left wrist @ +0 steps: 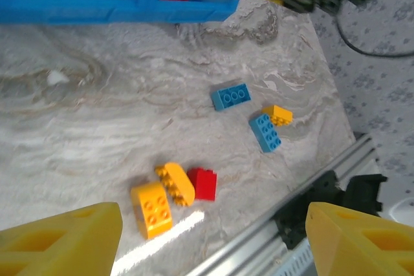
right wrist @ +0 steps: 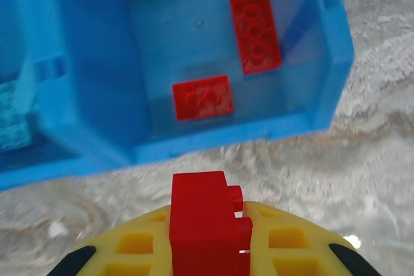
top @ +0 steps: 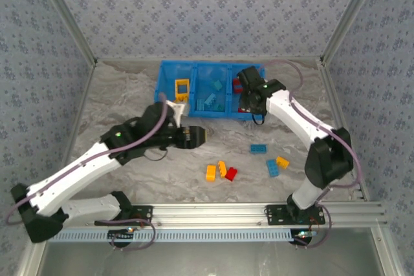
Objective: Sort the legos into containers by color
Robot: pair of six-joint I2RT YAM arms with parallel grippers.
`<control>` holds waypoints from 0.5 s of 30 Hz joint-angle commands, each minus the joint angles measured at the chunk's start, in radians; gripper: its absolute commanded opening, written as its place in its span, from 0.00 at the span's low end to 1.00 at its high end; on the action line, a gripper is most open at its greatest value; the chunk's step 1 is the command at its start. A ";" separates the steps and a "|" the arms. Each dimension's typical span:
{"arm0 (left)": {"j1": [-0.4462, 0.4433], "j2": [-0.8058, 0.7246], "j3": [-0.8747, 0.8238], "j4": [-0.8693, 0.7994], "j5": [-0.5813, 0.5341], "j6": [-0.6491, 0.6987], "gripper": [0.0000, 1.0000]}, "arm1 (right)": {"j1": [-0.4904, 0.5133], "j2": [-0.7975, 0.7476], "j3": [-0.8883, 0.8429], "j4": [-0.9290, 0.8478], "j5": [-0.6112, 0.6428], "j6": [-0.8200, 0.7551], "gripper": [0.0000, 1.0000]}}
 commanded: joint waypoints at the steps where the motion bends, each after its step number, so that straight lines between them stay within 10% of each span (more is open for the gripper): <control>1: -0.106 0.088 0.070 0.087 -0.254 0.026 0.75 | -0.052 0.114 0.070 0.064 -0.134 -0.166 0.18; 15: -0.314 0.384 0.223 0.052 -0.516 0.005 0.72 | -0.126 0.440 0.305 0.015 -0.271 -0.191 0.24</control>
